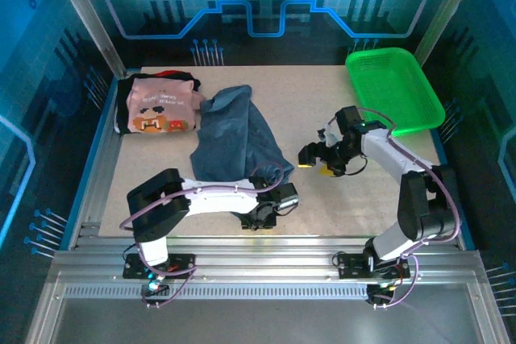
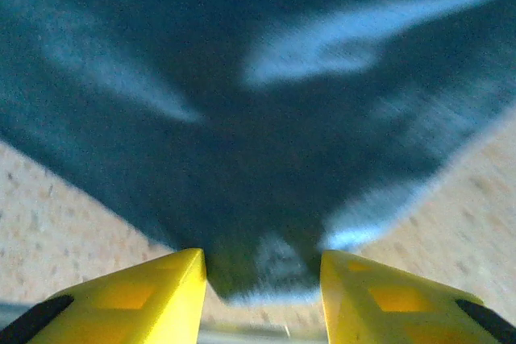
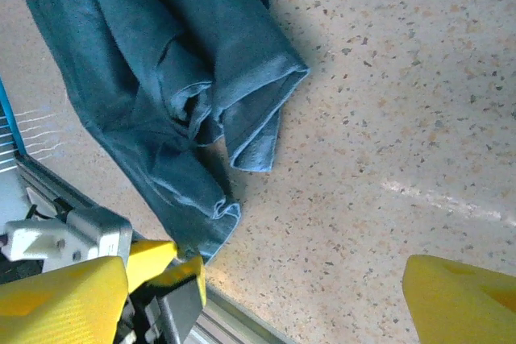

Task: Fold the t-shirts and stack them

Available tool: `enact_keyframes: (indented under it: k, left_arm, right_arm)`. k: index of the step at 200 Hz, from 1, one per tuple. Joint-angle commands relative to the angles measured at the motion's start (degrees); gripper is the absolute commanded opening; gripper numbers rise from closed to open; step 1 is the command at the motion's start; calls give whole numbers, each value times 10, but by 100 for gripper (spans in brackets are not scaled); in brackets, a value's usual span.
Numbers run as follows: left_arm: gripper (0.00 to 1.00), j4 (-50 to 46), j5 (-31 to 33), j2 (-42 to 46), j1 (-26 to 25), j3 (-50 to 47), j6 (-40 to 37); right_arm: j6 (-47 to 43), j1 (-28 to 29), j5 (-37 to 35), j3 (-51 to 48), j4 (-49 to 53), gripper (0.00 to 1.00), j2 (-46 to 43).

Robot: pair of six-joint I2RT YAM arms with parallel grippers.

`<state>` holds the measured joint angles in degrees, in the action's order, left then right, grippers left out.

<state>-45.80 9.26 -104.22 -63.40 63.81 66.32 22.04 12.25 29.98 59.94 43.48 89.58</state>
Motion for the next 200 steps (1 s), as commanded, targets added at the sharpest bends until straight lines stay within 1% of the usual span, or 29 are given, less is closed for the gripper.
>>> enact_keyframes:
  k: [1, 15, 22, 30, 51, 78, 110, 131, 143, 159, 179, 190, 200]
  left_arm:
    - [33, 18, 27, -13, 20, -23, 7]
    - [19, 23, 31, -14, 35, -36, -2]
    - [9, 20, 36, -9, 44, -43, -5]
    - [0, 15, 44, 5, 55, -53, -9]
    - [0, -9, 72, 83, 88, -76, -20]
    - [0, -68, 125, 232, 123, -89, -29]
    - [0, -154, 184, 400, 152, -72, -21]
    - [0, -227, 222, 482, 167, -54, -1]
    - [0, -245, 225, 514, 183, -49, -8]
    - [0, -260, 225, 538, 206, -42, -19]
    - [0, -254, 219, 553, 227, -42, -38]
    - [0, -254, 218, 555, 235, -42, -45]
    - [0, -257, 219, 558, 239, -41, -50]
  right_arm:
    - [3, -6, 8, -9, -18, 88, 17]
    - [6, -3, 5, -14, -20, 87, 18]
    - [7, 0, 5, -17, -22, 87, 18]
    - [9, 3, 5, -21, -23, 86, 19]
    - [16, 23, 2, -30, -24, 85, 17]
    - [34, 52, -4, -49, -34, 83, 7]
    - [54, 75, -2, -58, -44, 78, 6]
    - [64, 104, 0, -56, -64, 74, 16]
    - [61, 128, -13, -44, -63, 72, 31]
    - [56, 157, -43, -20, -51, 65, 57]
    - [46, 187, -91, 3, -37, 57, 83]
    - [40, 200, -124, 12, -30, 55, 94]
    - [42, 205, -136, 15, -30, 54, 101]
